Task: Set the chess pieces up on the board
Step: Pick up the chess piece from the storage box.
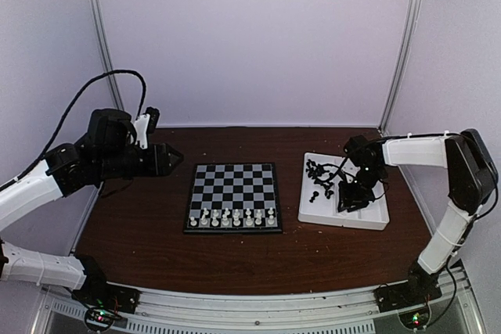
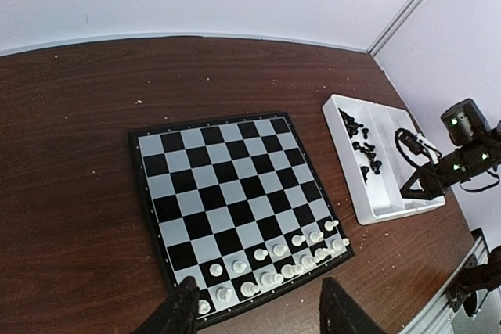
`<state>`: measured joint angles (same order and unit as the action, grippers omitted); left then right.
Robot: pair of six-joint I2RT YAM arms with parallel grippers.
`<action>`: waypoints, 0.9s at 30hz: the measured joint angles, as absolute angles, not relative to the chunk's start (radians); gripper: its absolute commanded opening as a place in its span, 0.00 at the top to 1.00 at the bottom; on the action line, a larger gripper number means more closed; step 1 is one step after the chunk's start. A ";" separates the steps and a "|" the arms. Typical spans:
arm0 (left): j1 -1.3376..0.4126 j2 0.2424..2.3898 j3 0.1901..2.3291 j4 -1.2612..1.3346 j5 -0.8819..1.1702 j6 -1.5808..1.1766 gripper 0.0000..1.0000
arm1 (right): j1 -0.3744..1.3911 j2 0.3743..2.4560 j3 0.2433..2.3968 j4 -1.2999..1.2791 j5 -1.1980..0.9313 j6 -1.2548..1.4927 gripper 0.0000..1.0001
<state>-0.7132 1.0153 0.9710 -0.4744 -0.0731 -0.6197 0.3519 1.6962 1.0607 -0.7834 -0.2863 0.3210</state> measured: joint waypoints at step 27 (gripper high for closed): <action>-0.713 1.051 0.968 -0.443 -0.066 -0.609 0.46 | 0.369 1.629 1.076 -0.764 -0.184 0.302 0.94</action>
<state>-0.7132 1.0512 0.9684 -0.4435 -0.0658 -0.6094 0.3691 1.6287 1.0760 -0.7643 -0.1841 0.3019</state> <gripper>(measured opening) 0.538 0.128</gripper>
